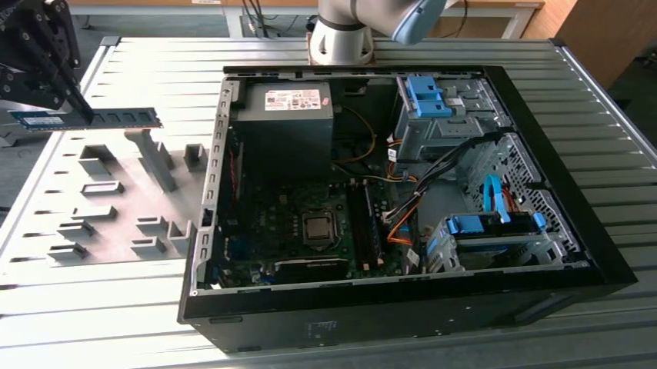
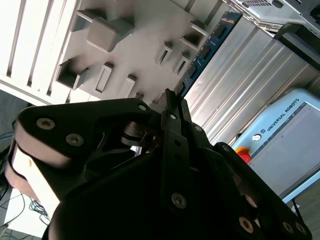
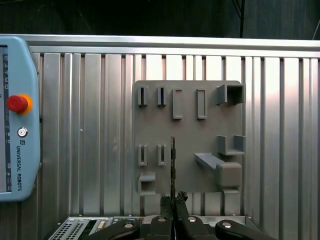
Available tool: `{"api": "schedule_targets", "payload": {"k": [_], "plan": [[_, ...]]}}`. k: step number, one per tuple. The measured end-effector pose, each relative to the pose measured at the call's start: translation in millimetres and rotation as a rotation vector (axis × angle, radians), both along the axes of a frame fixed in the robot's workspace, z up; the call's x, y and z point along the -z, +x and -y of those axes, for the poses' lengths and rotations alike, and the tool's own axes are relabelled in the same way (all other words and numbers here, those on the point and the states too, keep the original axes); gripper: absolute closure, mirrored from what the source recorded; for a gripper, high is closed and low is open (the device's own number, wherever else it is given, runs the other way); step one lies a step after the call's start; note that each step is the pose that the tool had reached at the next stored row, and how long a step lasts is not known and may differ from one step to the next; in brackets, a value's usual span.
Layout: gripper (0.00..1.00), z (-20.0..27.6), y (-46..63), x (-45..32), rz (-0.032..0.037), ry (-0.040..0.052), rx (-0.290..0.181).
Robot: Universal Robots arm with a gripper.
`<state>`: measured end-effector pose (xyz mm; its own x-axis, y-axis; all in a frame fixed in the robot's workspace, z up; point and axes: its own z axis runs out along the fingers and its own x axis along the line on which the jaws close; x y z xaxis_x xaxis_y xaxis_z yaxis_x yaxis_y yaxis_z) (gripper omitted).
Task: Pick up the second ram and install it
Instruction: 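Pick up the second ram and move it above second insertion slot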
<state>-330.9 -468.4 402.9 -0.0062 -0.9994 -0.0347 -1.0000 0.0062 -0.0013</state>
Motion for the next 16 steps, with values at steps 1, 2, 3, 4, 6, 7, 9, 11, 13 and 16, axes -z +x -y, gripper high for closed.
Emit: {"api": "schedule_targets", "payload": {"k": [1, 2, 3, 4, 6, 7, 9, 11, 13, 16], "plan": [[0.86, 0.0, 1.3, 0.0, 0.0, 0.0, 0.0], [0.86, 0.0, 2.3, 0.0, 0.0, 0.0, 0.0], [0.86, 0.0, 3.6, 0.1, 0.0, 0.0, 0.0], [0.86, 0.0, 4.8, 0.1, 0.0, 0.0, 0.0], [0.86, 0.0, 6.6, 0.2, 0.0, 0.0, 0.0], [0.86, 0.0, 7.6, 0.2, 0.0, 0.0, 0.0], [0.86, 0.0, 9.2, 0.3, 0.0, 0.0, 0.0], [0.86, 0.0, 10.8, 0.3, 0.0, 0.0, 0.0], [0.86, 0.0, 11.9, 0.3, 0.0, 0.0, 0.0], [0.86, 0.0, 13.9, 0.3, 0.0, 0.0, 0.0]]}}
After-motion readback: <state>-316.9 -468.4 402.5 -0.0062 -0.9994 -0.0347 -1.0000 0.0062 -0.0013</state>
